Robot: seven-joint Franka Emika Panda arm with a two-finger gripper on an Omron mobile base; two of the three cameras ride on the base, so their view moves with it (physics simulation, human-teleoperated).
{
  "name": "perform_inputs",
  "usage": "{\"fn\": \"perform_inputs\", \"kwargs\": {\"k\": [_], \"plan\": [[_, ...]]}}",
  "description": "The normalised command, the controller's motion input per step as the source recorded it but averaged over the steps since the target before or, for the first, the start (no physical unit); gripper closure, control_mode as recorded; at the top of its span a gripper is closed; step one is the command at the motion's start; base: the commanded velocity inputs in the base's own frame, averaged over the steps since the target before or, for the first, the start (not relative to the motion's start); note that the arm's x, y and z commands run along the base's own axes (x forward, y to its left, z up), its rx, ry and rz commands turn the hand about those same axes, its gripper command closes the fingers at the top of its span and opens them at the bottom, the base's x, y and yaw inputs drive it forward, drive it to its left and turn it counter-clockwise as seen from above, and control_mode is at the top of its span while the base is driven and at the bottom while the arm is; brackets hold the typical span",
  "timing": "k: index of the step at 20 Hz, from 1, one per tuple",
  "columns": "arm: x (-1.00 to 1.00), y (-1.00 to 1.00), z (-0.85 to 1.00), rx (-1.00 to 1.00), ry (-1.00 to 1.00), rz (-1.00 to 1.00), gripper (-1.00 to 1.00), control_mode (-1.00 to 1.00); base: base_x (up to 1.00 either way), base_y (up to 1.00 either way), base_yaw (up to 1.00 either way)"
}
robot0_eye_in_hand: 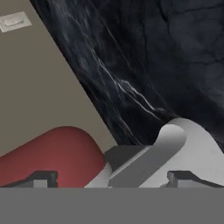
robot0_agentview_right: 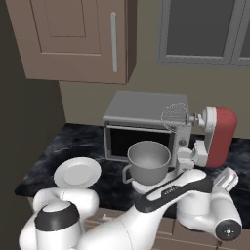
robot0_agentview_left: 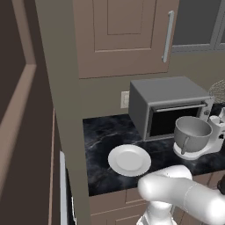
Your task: Add butter and sugar cubes to the stand mixer bowl and then turn on the stand mixer to begin making frosting.
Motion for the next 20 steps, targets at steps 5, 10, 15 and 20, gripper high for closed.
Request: {"fn": "perform_inputs", "kwargs": {"k": [5,10,15,20], "plan": [[0.05,-0.34,0.00,0.07,-0.07,0.03,-1.00,-1.00,0.00,0.00,0.00],[0.20,-0.39,0.00,0.11,-0.01,0.04,-1.00,-1.00,0.00,0.00,0.00],[0.16,-0.34,0.00,0.09,0.00,0.09,-1.00,-1.00,0.00,0.00,0.00],[0.15,-0.21,0.00,0.10,0.00,0.11,-1.00,-1.00,0.00,0.00,0.00]]}}
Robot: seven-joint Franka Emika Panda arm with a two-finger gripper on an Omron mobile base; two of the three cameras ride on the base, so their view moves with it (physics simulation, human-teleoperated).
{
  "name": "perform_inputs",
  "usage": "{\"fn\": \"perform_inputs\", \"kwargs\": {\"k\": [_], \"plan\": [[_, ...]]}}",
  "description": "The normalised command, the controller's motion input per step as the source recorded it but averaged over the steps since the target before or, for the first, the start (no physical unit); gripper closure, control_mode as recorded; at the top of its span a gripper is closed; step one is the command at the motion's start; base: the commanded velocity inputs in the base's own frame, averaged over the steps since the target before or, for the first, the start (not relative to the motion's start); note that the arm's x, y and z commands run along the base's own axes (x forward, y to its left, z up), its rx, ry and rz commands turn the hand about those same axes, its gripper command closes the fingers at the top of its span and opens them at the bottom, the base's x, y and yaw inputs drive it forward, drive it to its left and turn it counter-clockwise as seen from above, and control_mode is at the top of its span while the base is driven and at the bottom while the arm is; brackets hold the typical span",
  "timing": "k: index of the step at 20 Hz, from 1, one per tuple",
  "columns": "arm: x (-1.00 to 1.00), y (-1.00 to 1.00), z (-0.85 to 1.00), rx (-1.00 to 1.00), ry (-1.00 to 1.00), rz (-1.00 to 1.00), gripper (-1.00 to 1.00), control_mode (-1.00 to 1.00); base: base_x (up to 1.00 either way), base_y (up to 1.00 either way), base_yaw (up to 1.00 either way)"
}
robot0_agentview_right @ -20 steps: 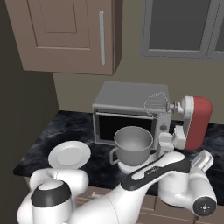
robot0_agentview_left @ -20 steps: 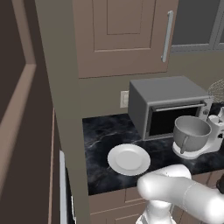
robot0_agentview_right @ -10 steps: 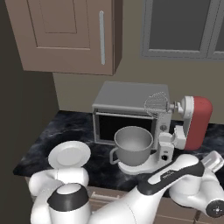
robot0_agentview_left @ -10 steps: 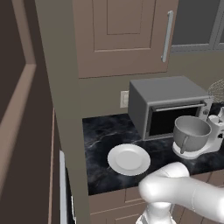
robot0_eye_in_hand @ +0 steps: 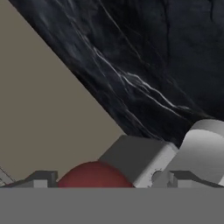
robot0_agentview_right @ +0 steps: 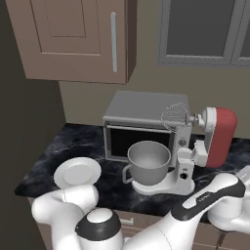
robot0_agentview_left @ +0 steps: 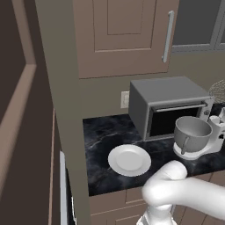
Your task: Add butter and sugar cubes to the stand mixer bowl and then turn on the stand mixer to begin making frosting.
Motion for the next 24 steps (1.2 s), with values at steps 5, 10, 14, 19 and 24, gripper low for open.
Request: {"fn": "perform_inputs", "kwargs": {"k": [5,10,14,19,24], "plan": [[0.16,-0.02,0.00,0.08,0.00,0.09,-1.00,-1.00,0.00,0.00,0.00],[0.26,0.00,0.00,0.05,0.02,0.07,-1.00,-1.00,0.00,0.00,0.00],[0.26,0.02,0.02,0.04,0.07,0.02,-1.00,-1.00,0.00,0.00,0.00],[0.21,0.00,0.00,0.04,0.05,0.02,-1.00,-1.00,0.00,0.00,0.00],[0.15,0.00,0.00,0.02,0.04,0.03,-1.00,-1.00,0.00,0.00,0.00]]}}
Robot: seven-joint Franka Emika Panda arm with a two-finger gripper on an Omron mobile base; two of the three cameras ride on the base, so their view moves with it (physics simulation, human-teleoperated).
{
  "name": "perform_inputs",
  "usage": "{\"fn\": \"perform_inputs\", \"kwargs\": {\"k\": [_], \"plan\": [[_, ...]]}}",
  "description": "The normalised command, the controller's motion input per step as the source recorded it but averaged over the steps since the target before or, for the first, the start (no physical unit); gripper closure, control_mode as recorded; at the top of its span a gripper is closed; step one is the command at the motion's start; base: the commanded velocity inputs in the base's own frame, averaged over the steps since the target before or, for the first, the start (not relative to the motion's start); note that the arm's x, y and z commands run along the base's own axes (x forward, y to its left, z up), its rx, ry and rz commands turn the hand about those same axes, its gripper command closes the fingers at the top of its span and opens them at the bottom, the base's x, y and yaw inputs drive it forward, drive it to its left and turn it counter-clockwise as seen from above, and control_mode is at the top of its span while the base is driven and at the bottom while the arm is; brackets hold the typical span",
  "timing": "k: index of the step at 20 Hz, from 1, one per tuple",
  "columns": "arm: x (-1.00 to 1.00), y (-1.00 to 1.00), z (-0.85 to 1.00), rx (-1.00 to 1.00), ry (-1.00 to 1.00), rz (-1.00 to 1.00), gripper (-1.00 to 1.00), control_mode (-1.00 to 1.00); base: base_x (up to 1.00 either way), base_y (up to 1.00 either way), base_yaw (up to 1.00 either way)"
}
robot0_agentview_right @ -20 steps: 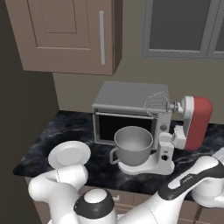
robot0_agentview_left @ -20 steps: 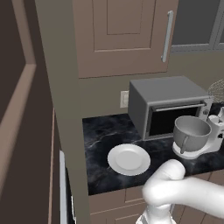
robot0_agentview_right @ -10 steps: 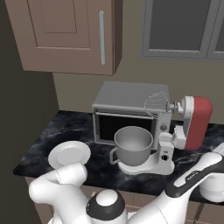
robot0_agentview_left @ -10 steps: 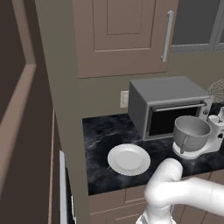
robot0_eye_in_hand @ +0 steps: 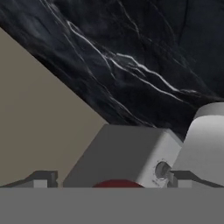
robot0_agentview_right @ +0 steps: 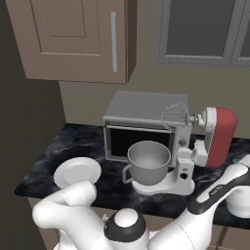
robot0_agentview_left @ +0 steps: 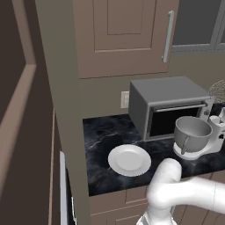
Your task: Add butter and sugar cubes to the stand mixer bowl and then turn on the stand mixer to begin making frosting.
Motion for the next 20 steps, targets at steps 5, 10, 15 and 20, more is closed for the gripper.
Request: {"fn": "perform_inputs", "kwargs": {"k": [5,10,15,20], "plan": [[0.10,0.00,0.03,0.00,0.07,0.03,-1.00,-1.00,0.00,0.00,0.00],[0.05,0.00,0.10,0.00,0.09,0.03,-1.00,-1.00,0.00,0.00,0.00],[0.00,0.15,0.19,0.00,0.06,0.04,-1.00,-1.00,0.00,0.00,0.00],[-0.05,0.39,0.27,0.00,0.00,0.04,-1.00,-1.00,0.00,0.00,0.00]]}}
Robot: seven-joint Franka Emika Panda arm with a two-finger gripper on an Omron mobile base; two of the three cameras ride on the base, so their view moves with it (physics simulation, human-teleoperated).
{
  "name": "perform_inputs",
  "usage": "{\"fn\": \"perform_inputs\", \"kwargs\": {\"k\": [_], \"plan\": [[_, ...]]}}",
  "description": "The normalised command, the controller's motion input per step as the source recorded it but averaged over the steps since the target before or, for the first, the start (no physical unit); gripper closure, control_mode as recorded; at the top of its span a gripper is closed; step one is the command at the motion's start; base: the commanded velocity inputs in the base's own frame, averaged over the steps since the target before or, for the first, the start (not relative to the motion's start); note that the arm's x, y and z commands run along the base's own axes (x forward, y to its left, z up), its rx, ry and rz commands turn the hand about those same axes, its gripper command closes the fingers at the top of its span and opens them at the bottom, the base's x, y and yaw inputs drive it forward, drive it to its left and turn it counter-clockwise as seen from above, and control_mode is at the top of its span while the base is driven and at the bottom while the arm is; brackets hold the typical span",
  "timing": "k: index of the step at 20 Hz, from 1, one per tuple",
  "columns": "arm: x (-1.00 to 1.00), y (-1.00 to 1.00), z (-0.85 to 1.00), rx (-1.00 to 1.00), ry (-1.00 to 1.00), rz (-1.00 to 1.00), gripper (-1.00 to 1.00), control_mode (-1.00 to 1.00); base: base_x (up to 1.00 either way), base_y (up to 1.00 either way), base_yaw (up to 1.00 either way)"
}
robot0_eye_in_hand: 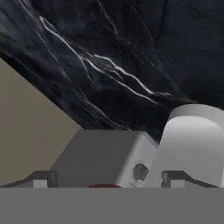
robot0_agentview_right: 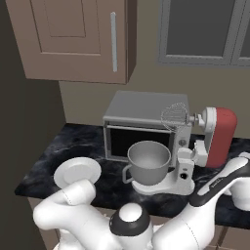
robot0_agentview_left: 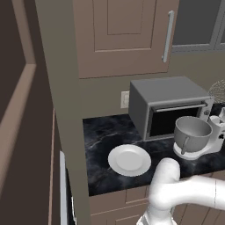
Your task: Add butter and sugar cubes to the stand mixer bowl and then turn on the stand mixer to begin making frosting.
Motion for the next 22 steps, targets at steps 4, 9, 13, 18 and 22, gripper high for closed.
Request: {"fn": "perform_inputs", "kwargs": {"k": [4,9,13,18,22], "plan": [[-0.11,0.49,0.39,-0.02,0.00,0.06,-1.00,-1.00,0.00,0.00,0.00],[-0.12,0.52,0.54,-0.06,0.00,0.08,-1.00,-1.00,0.00,0.00,0.00],[-0.13,0.57,0.59,-0.08,0.00,0.09,-1.00,-1.00,0.00,0.00,0.00],[-0.08,0.61,0.35,-0.06,0.02,0.12,-1.00,-1.00,0.00,0.00,0.00],[-0.02,0.68,0.31,-0.07,0.08,0.21,-1.00,-1.00,0.00,0.00,0.00]]}}
